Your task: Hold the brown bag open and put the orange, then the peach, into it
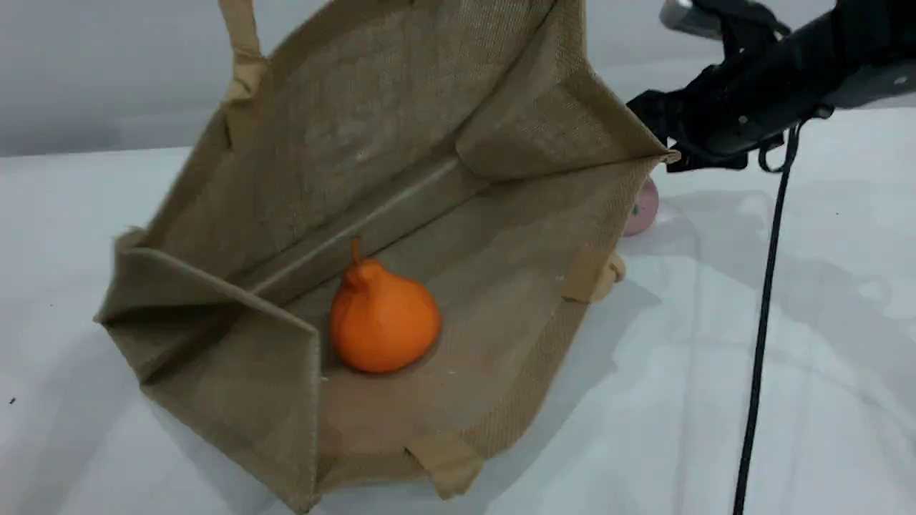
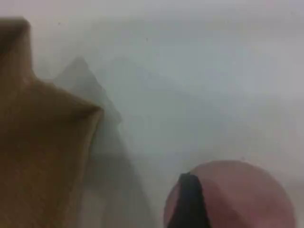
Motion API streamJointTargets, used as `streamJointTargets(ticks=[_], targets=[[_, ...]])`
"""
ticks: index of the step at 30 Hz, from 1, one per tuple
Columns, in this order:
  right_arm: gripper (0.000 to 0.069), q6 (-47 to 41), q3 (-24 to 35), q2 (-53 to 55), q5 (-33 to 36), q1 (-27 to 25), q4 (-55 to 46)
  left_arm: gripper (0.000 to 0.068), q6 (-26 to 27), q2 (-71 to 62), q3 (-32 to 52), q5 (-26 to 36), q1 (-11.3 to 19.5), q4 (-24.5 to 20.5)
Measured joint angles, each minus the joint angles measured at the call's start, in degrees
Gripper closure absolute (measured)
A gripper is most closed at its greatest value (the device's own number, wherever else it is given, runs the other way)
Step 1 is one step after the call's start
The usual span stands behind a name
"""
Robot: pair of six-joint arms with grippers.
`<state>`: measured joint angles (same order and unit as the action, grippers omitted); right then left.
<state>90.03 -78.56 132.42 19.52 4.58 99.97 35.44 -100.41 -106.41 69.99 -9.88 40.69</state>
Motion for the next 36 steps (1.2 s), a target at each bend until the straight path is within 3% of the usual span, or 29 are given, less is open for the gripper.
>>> streamJointTargets(ticks=[13, 17, 22, 24, 36], targets=[[0.023, -0.1, -2.4, 5.6, -2.6, 2.4, 0.2, 0.0591, 0.0, 0.1, 0.0, 0.0, 0.0, -0.1], [0.0325, -0.1, -2.4, 6.1, -2.7, 2.4, 0.3, 0.0591, 0.0, 0.1, 0.0, 0.0, 0.0, -0.1], [0.0566, -0.2, -2.4, 6.2, -2.5, 2.4, 0.3, 0.0591, 0.0, 0.1, 0.0, 0.0, 0.0, -0.1], [0.0631, -0.2, -2.4, 6.3, -2.4, 2.4, 0.2, 0.0591, 0.0, 0.1, 0.0, 0.0, 0.0, -0.1], [0.0654, -0.1, -2.1, 4.6, -5.9, 2.3, -2.6, 0.0591, 0.1, 0.1, 0.0, 0.0, 0.0, -0.2]])
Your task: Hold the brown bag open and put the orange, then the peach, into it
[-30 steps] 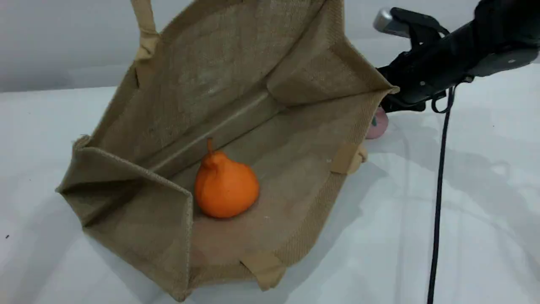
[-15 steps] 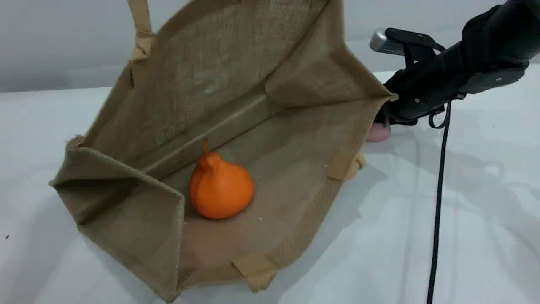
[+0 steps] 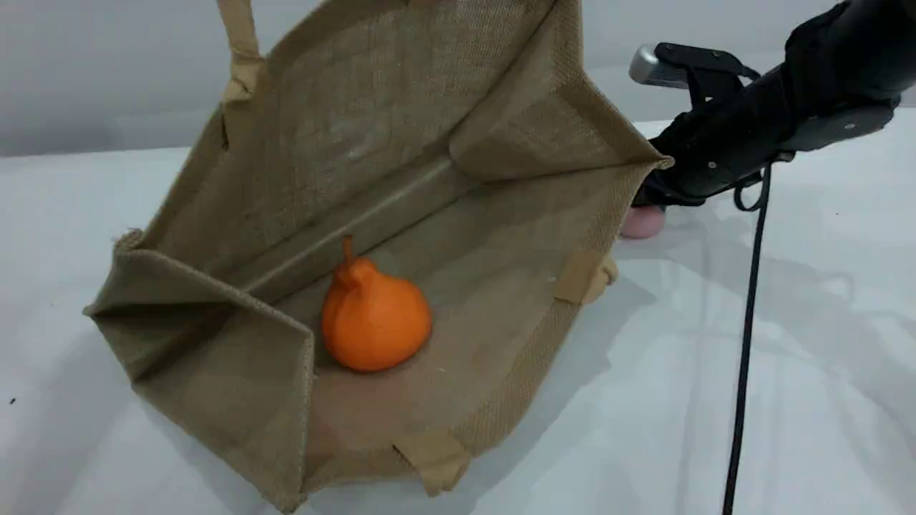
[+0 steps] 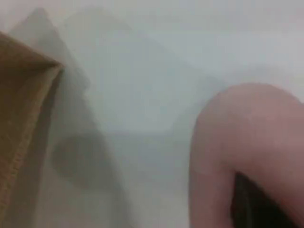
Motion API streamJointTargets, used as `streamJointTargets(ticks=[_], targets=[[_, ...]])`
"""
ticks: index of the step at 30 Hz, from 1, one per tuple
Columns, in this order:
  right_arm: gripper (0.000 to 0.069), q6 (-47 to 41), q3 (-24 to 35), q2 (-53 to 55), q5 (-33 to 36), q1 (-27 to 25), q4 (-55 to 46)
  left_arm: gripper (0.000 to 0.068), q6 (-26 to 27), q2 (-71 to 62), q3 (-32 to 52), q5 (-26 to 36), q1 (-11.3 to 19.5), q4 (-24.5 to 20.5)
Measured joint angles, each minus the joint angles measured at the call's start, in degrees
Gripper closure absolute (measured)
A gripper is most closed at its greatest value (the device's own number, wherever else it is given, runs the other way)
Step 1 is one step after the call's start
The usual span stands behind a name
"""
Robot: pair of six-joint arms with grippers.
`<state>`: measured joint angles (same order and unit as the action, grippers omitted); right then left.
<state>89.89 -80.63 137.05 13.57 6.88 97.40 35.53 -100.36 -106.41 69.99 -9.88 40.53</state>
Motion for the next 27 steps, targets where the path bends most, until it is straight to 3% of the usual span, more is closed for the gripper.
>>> streamJointTargets(ticks=[13, 21, 27], targets=[[0.0654, -11.3, 2.3, -7.3, 3.0, -4.7, -14.3, 0.0591, 0.4, 0.0, 0.0, 0.0, 0.0, 0.0], [0.0654, -17.5, 5.0, -13.7, 9.9, -11.1, -22.6, 0.0591, 1.8, 0.0, 0.0, 0.0, 0.0, 0.0], [0.0654, -25.3, 5.0, -21.3, 19.6, -17.8, -29.9, 0.0591, 1.8, 0.0, 0.0, 0.0, 0.0, 0.0]])
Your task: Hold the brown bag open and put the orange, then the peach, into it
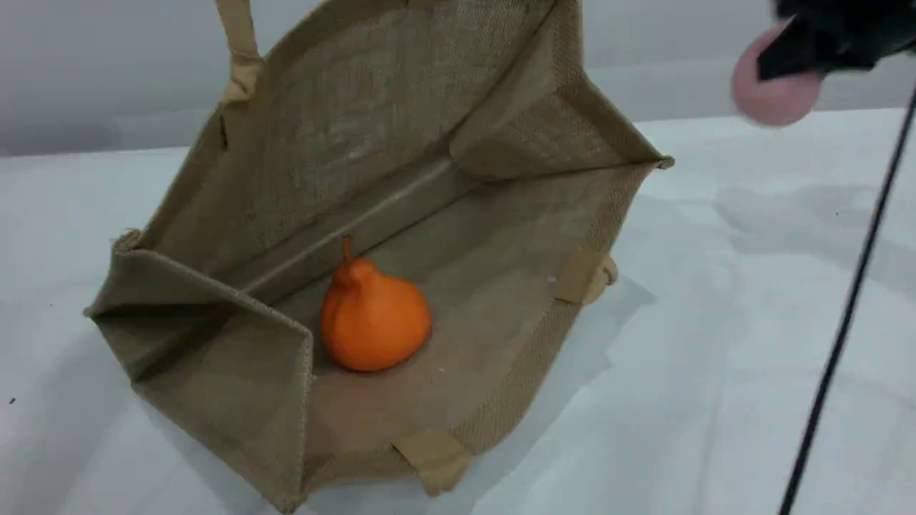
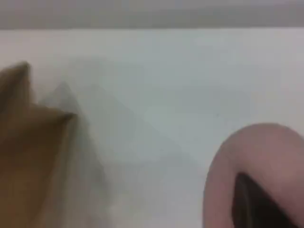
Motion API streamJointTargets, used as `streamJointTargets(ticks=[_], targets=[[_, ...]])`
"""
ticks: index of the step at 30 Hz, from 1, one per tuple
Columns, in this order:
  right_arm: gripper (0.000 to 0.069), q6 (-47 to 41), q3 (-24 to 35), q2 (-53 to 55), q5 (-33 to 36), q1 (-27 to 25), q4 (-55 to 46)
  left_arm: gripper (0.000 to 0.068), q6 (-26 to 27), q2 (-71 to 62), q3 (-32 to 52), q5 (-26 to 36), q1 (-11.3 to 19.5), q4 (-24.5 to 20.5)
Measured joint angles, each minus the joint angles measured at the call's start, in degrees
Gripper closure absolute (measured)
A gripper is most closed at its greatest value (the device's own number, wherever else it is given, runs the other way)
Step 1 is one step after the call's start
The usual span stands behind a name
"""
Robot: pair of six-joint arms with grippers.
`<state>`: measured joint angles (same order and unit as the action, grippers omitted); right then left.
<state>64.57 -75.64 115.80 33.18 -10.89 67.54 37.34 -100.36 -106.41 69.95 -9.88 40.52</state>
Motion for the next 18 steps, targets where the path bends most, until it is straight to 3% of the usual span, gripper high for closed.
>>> streamJointTargets(ticks=[4, 8, 13, 18], targets=[[0.0654, -0.7, -0.1, -5.0, 10.8, -3.3, -1.0, 0.0591, 0.3, 0.0, 0.0, 0.0, 0.0, 0.0], [0.0654, -0.7, -0.1, -7.8, 23.2, -3.0, -0.4, 0.0591, 0.7, 0.0, 0.0, 0.0, 0.0, 0.0], [0.0654, -0.4, -0.1, -7.8, 35.1, 1.4, -0.9, 0.0591, 1.6, 0.0, 0.0, 0.0, 0.0, 0.0], [0.0654, -0.3, -0.1, -7.8, 36.6, 8.4, -2.8, 0.0591, 1.6, 0.0, 0.0, 0.0, 0.0, 0.0]])
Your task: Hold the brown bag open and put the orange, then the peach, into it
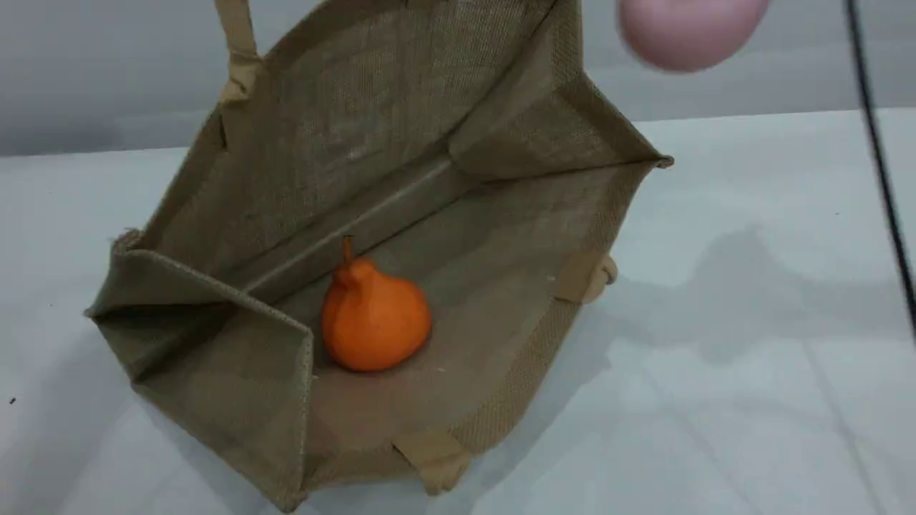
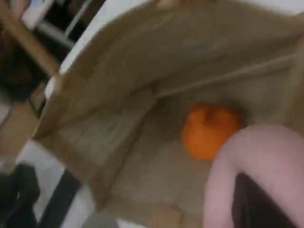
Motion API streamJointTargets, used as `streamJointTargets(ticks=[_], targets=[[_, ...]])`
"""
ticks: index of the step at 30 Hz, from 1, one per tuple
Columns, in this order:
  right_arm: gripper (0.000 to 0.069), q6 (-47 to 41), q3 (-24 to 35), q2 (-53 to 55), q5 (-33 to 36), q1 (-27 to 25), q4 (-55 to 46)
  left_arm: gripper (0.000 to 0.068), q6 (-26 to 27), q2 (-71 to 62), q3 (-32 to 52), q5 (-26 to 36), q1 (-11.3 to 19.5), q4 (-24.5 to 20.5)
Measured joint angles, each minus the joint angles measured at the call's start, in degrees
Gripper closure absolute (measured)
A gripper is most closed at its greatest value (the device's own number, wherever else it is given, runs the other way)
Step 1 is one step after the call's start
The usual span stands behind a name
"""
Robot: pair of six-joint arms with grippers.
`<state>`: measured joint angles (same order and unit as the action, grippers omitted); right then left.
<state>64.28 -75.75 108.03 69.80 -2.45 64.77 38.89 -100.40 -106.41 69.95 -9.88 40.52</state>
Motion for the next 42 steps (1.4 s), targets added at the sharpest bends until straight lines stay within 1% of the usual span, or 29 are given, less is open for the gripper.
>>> streamJointTargets(ticks=[3, 10, 12, 15, 18, 20, 22, 25, 28, 31, 33, 34, 39, 42], targets=[[0.0654, -0.3, 0.0, 0.0, 0.0, 5.0, -2.5, 0.0591, 0.0, 0.0, 0.0, 0.0, 0.0, -0.1], [0.0654, -1.0, 0.0, 0.1, -0.1, 18.0, -3.3, 0.0591, 0.0, 0.0, 0.0, 0.0, 0.0, -0.1], [0.0654, -1.5, 0.0, 0.1, -2.2, 21.8, -5.1, 0.0591, 0.0, 0.0, 0.0, 0.0, 0.0, -0.1], [0.0654, -3.6, 0.1, 0.1, -8.3, 25.7, -6.2, 0.0591, 0.0, 0.0, 0.0, 0.0, 0.0, -0.1], [0.0654, -6.0, 0.1, 0.1, -13.6, 27.8, -5.6, 0.0591, 0.7, 0.0, 0.0, 0.0, 0.0, -0.1], [0.0654, -7.8, 0.1, 0.2, -18.1, 28.2, -5.6, 0.0591, 1.4, 0.0, 0.0, 0.0, 0.0, -0.1], [0.0654, -8.8, 0.1, 1.0, -20.6, 28.2, -5.6, 0.0591, 1.4, 0.0, 0.0, 0.0, 0.0, -0.1], [0.0654, -8.8, 2.0, 3.0, -23.3, 28.2, -4.4, 0.0591, 1.4, 0.0, 0.0, 0.0, 0.0, -0.1], [0.0654, -8.3, 4.8, 5.1, -29.4, 28.2, -1.8, 0.0591, 1.4, 0.0, 0.0, 0.0, 0.0, -0.1], [0.0654, -5.3, 5.9, 7.0, -32.7, 28.8, 2.2, 0.0591, 1.3, 0.0, 0.0, 0.0, 0.0, -0.1], [0.0654, -2.3, 5.9, 7.9, -34.1, 29.6, 6.5, 0.0591, 1.3, 0.0, 0.0, 0.0, 0.0, -0.1], [0.0654, -0.5, 5.9, 8.3, -36.0, 30.1, 8.9, 0.0591, 1.3, 0.0, 0.0, 0.0, 0.0, -0.1], [0.0654, 9.0, 5.9, 11.6, -41.0, 34.0, 20.9, 0.0591, 1.3, 0.0, 0.0, 0.0, 0.0, 0.0], [0.0654, 15.8, 5.6, 13.7, -45.2, 36.4, 28.4, 0.0591, 1.4, 0.0, 0.0, 0.0, 0.0, 0.0]])
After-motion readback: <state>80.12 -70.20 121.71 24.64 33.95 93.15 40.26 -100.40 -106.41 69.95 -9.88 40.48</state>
